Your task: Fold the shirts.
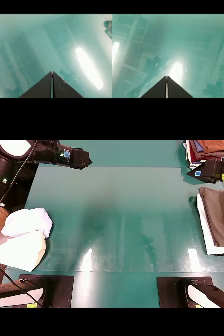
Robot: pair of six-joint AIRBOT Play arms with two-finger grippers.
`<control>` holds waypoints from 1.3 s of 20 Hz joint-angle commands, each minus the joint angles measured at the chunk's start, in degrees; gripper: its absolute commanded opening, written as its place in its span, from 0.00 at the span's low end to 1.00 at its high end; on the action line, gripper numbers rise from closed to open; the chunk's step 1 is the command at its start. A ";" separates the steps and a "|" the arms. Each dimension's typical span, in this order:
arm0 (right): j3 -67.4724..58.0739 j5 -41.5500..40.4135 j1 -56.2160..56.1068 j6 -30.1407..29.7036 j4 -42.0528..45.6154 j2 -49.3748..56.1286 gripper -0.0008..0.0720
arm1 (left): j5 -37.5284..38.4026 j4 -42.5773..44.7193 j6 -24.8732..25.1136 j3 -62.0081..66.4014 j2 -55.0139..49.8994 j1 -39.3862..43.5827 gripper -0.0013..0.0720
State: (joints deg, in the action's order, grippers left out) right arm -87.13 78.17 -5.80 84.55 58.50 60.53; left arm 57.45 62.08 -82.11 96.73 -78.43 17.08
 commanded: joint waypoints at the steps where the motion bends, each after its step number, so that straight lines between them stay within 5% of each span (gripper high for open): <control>1: -0.07 0.04 -0.02 0.02 0.00 -0.02 0.04 | 0.00 0.02 0.02 0.00 -0.02 0.02 0.05; 4: -0.07 0.04 -0.02 0.02 0.00 -0.02 0.04 | -2.23 -0.76 -0.07 0.00 -0.02 0.02 0.05; 7: -0.07 0.11 -0.02 0.02 0.00 -0.02 0.04 | 8.33 1.75 0.35 0.22 2.36 -2.95 0.05; 12: -0.07 0.87 -0.02 0.02 0.00 -0.02 0.04 | 22.73 33.07 1.01 -4.39 12.98 -10.19 0.05; 14: -0.07 0.85 -0.02 0.02 0.02 -0.02 0.04 | 25.70 35.45 0.42 -9.57 16.02 -15.26 0.06; 16: -0.07 0.87 -0.02 0.02 0.00 -0.02 0.04 | 24.94 35.39 -1.29 -17.20 17.46 -19.80 0.84; 26: -0.04 0.87 -0.02 0.02 0.02 -0.02 0.04 | -2.40 35.15 -5.62 -49.24 17.00 -29.20 0.90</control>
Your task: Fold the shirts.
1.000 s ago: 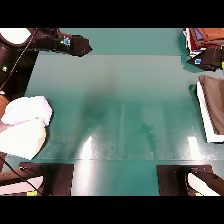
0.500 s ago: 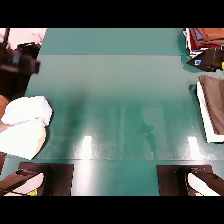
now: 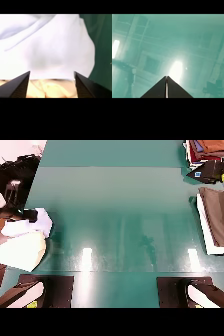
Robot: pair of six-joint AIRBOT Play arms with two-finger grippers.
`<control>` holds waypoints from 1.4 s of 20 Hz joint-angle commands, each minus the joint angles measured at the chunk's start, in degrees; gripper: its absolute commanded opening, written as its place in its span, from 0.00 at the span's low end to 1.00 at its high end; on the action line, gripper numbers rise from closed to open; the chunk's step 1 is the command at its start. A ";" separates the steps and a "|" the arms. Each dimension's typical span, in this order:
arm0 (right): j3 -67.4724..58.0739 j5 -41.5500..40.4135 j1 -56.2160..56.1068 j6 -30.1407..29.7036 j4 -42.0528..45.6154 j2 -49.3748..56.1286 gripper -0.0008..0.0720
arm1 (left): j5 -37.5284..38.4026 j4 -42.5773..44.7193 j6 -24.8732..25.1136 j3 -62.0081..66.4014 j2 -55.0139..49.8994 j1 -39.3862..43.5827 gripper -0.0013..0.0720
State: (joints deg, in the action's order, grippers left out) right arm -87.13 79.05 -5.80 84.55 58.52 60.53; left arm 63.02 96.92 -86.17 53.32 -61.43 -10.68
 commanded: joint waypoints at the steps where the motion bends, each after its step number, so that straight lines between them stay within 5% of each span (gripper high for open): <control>1: -0.04 0.00 -0.02 0.02 -0.02 -0.02 0.04 | -8.76 0.37 -1.99 -5.81 0.02 -1.44 0.90; 8: -0.04 0.02 -0.02 0.02 0.00 -0.02 0.04 | -12.02 0.35 -2.60 -5.84 0.00 -1.44 0.89; 9: -0.07 0.02 -0.02 0.02 -0.02 -0.02 0.04 | -11.93 0.33 -2.54 -5.84 0.00 -1.44 0.59; 10: -0.04 0.02 -0.02 0.02 -0.02 -0.02 0.04 | -11.80 0.35 -2.47 -5.84 0.00 -1.44 0.18; 11: -0.07 0.02 -0.02 0.02 -0.04 -0.02 0.04 | -11.87 0.33 -2.93 -5.79 0.02 -1.44 0.06; 14: -0.22 -0.17 -0.02 0.02 -0.02 -0.15 0.04 | -9.16 0.11 -5.40 -2.78 1.44 -1.44 0.05; 19: -9.03 -4.02 0.00 0.02 0.09 -0.15 0.04 | -1.09 -0.09 -2.75 17.81 9.97 2.21 0.05; 24: -17.49 -6.08 0.04 0.02 0.15 -0.15 0.04 | 5.99 -0.48 -1.84 41.29 12.39 19.04 0.05; 28: -18.93 -5.95 0.02 0.02 0.07 -0.22 0.04 | 5.09 -0.42 -1.95 44.04 11.39 34.36 0.05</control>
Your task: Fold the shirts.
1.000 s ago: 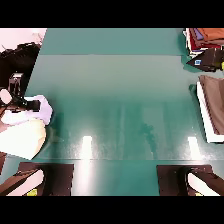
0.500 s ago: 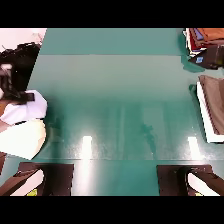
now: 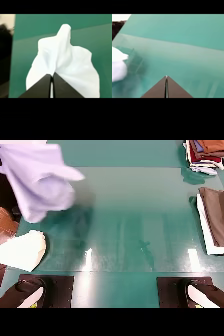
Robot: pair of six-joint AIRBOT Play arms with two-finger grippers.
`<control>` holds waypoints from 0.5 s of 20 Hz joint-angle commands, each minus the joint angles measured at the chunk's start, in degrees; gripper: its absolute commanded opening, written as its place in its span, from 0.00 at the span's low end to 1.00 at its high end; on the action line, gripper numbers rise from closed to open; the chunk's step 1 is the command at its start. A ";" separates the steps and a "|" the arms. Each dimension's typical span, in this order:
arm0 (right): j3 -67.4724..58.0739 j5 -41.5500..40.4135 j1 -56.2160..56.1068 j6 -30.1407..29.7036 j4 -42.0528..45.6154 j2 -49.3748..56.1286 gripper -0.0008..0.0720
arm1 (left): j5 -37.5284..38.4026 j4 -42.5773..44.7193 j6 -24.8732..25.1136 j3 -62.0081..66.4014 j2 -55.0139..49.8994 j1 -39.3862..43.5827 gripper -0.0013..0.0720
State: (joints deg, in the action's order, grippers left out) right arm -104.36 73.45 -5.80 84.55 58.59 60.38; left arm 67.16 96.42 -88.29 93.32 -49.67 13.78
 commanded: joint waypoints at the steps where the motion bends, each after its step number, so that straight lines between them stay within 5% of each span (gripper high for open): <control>1: -1.70 -0.11 0.02 0.02 0.00 -0.04 0.04 | 1.40 0.02 -0.09 4.04 -1.79 13.53 0.05; 5: -1.70 1.25 0.02 0.02 -0.07 -0.07 0.04 | 1.81 -1.62 -1.44 4.04 -12.35 26.77 0.05; 9: -1.70 2.78 0.02 0.02 -0.04 -0.07 0.04 | -7.82 -10.47 2.05 4.07 -25.86 34.77 0.08; 10: -1.70 3.13 0.02 0.02 -0.02 -0.04 0.04 | -9.81 -11.47 2.16 4.07 -27.65 34.80 0.42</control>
State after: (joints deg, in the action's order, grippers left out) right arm -105.97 75.40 -5.80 84.55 58.59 60.38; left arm 63.53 90.15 -88.18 97.19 -70.17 44.27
